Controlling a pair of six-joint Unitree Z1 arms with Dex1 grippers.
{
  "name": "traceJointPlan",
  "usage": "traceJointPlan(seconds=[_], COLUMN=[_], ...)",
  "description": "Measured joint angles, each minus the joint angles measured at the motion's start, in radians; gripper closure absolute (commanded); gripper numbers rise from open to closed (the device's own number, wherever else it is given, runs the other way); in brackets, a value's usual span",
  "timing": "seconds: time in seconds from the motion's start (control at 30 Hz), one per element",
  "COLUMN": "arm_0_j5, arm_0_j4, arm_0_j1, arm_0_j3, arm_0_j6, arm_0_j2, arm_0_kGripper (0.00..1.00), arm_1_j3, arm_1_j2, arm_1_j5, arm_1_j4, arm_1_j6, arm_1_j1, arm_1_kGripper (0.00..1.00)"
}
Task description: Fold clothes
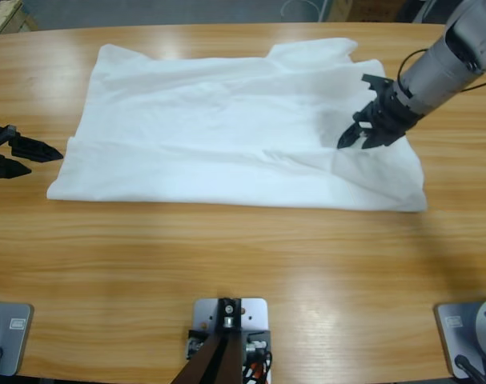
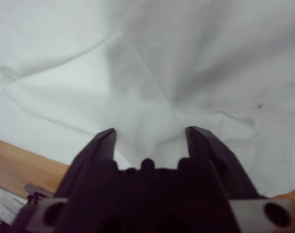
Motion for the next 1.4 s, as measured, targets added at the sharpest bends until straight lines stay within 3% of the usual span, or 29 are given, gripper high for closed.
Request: traceJointPlan(seconds=[0.3,0.4,0.43,0.47,1.1,1.4], arm_0_j5=[0.0,0.0,0.0,0.0,0.0,0.0], arm_0_j4=[0.0,0.0,0.0,0.0,0.0,0.0], arm_0_j1=[0.0,0.0,0.0,0.0,0.0,0.0], arm_0_j3=[0.0,0.0,0.0,0.0,0.0,0.0], arm_0_j6=[0.0,0.0,0.0,0.0,0.0,0.0], arm_0_j2=[0.0,0.0,0.0,0.0,0.0,0.0], arm_0_kGripper=[0.196,0.196,0.194,0.197,0.193,0.194], arm_1_j3=[0.055,0.074,0.076,0.078,0.078,-0.078], arm_1_j2=[-0.001,-0.001,-0.001,-0.001,-0.007,-0.026], arm_1_j5=[0.0,0.0,0.0,0.0,0.0,-0.034], arm_1_j4=[-0.034,-0.044,-0.046,-0.047,-0.036,0.126], arm_1_j6=[0.015,0.016,0.016,0.016,0.01,-0.041], arm_1_j1=[0.019,0.02,0.02,0.02,0.02,0.02], arm_1_kGripper=[0.174,0.647,0.874,1.0,1.0,1.0])
